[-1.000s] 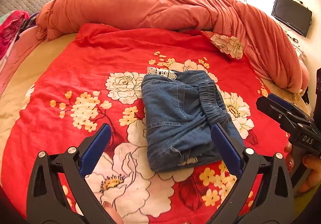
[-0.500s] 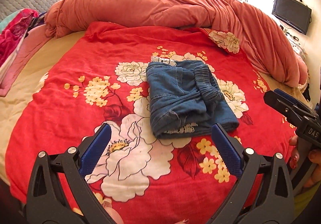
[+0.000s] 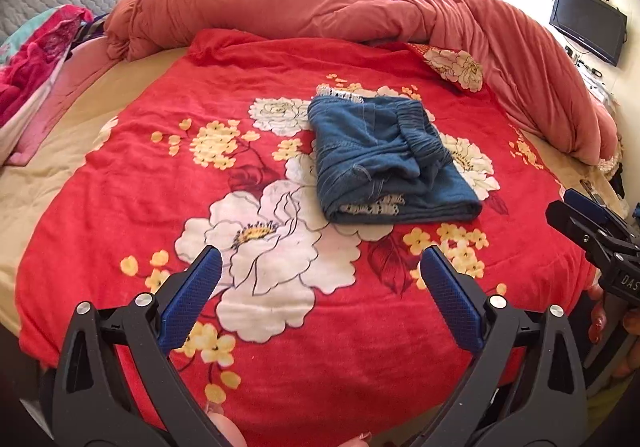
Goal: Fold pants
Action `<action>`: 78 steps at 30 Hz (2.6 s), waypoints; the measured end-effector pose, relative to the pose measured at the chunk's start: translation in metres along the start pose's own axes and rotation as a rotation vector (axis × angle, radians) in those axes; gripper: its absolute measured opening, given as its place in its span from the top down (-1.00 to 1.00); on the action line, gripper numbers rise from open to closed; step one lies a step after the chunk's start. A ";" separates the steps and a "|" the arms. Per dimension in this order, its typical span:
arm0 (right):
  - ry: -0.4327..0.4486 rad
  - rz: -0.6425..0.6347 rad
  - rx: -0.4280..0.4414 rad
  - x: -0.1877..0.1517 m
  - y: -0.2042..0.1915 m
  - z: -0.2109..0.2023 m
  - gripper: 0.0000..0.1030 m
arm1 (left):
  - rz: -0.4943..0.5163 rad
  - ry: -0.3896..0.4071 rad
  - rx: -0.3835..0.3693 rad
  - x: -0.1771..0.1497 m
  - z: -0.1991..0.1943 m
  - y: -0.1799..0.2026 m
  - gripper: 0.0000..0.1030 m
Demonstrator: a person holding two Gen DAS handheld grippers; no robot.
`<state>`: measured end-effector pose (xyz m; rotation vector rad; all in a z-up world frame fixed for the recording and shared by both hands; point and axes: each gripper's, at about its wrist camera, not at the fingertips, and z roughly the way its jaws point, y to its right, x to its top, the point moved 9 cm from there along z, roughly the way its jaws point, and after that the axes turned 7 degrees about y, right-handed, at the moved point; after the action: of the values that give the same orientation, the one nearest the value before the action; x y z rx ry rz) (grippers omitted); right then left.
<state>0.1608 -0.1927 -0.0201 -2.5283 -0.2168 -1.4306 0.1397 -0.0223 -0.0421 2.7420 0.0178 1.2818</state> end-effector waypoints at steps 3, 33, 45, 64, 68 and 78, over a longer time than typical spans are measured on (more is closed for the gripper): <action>-0.008 0.001 -0.003 -0.007 0.000 -0.003 -0.91 | -0.010 -0.016 0.003 -0.010 -0.001 -0.003 -0.81; -0.083 0.020 -0.024 -0.049 -0.001 0.002 -0.91 | -0.025 -0.074 0.008 -0.052 0.009 -0.002 -0.82; -0.080 0.010 -0.030 -0.048 -0.003 0.002 -0.91 | -0.025 -0.074 0.016 -0.050 0.008 -0.002 -0.82; -0.091 0.000 -0.031 -0.049 -0.006 0.003 -0.91 | -0.037 -0.078 0.009 -0.048 0.006 -0.002 -0.82; -0.093 0.000 -0.033 -0.050 -0.007 0.004 -0.91 | -0.033 -0.080 0.006 -0.048 0.007 0.000 -0.82; -0.094 0.000 -0.038 -0.050 -0.006 0.004 -0.91 | -0.031 -0.084 0.006 -0.049 0.007 0.000 -0.82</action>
<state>0.1373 -0.1865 -0.0647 -2.6296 -0.2073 -1.3292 0.1134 -0.0261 -0.0842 2.7869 0.0566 1.1594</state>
